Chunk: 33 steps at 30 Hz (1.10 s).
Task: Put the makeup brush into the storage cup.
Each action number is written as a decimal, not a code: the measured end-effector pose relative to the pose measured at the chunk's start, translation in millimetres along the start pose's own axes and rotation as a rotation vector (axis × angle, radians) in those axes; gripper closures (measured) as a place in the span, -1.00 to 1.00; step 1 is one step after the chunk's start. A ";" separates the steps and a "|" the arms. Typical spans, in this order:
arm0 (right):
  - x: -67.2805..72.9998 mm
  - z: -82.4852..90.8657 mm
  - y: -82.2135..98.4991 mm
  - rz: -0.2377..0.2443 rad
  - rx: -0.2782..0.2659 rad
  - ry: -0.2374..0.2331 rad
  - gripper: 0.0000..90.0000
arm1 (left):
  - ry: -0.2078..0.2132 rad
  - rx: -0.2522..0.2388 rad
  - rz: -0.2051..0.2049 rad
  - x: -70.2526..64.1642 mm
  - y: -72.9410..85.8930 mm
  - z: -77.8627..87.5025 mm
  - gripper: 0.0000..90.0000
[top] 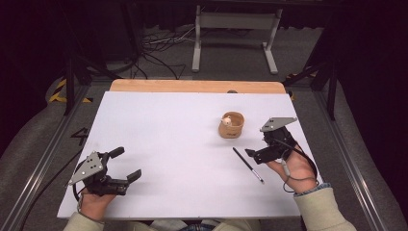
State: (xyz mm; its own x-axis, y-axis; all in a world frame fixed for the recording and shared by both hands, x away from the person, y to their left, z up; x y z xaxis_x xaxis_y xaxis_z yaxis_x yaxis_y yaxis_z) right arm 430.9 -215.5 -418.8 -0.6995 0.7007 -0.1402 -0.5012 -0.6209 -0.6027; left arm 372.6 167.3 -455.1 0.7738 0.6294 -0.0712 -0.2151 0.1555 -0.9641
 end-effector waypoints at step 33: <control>4.5 -33.8 -2.8 0.133 0.381 -0.038 -0.69 | 0.000 0.001 0.016 0.1 3.0 6.5 -0.97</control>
State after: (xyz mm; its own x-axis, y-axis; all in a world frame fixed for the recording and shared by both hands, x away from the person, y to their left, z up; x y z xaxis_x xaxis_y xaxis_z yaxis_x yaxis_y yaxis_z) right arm 446.3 -198.7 -444.3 -0.7856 0.5966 -0.1641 -0.5530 -0.7960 -0.2462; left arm 368.2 172.8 -456.4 0.7701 0.6320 -0.0861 -0.2276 0.1460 -0.9628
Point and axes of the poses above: each handheld gripper's, and its own axes: z roughly backward along the jaws, y roughly out of its underside, x roughly to its left, the point moved 10 cm from there along -z, roughly forward along the jaws, and after that the axes turned 3 degrees about x, right-handed, at the moved point
